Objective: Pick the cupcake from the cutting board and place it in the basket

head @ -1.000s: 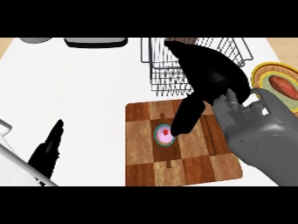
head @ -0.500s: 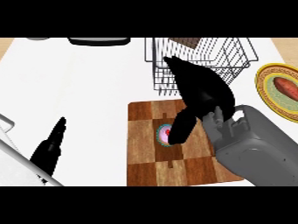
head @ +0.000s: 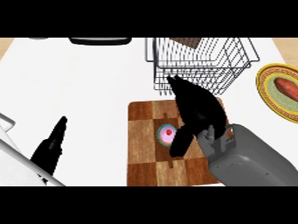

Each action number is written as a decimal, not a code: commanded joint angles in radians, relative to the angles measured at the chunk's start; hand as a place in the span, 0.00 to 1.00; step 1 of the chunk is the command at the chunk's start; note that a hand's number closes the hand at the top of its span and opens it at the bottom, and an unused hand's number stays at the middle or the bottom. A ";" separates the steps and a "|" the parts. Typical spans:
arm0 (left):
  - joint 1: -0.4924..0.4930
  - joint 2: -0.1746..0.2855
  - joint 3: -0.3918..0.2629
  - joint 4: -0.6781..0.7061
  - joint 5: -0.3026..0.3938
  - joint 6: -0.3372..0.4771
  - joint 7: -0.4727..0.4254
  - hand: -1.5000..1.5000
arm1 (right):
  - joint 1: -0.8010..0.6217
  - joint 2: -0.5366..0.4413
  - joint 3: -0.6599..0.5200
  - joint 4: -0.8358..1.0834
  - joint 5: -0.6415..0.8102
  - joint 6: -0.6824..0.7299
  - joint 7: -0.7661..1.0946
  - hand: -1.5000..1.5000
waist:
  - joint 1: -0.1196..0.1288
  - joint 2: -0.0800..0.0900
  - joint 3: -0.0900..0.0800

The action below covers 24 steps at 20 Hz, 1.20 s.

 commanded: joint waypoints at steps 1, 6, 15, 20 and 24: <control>0.070 0.059 -0.008 0.020 0.005 -0.056 0.051 0.50 | 0.014 0.048 0.015 0.034 0.050 -0.019 0.156 0.00 | 0.021 0.008 0.040; 0.073 0.044 -0.025 0.006 -0.004 -0.035 0.075 0.50 | 0.103 0.031 0.039 -0.010 0.106 -0.036 0.107 0.00 | 0.013 0.005 0.040; 0.025 0.046 -0.019 0.017 -0.001 -0.042 0.118 0.50 | 0.145 0.092 0.045 0.100 0.203 -0.091 0.017 0.00 | 0.019 0.011 0.041; 0.053 0.005 -0.050 -0.003 -0.036 -0.015 0.065 0.50 | 0.126 0.138 0.031 0.192 0.253 -0.100 -0.009 0.00 | 0.030 0.012 0.041; 0.023 0.011 -0.044 0.028 -0.029 -0.020 0.094 0.50 | 0.162 0.153 0.042 0.197 0.262 -0.070 0.001 0.00 | 0.020 0.012 0.040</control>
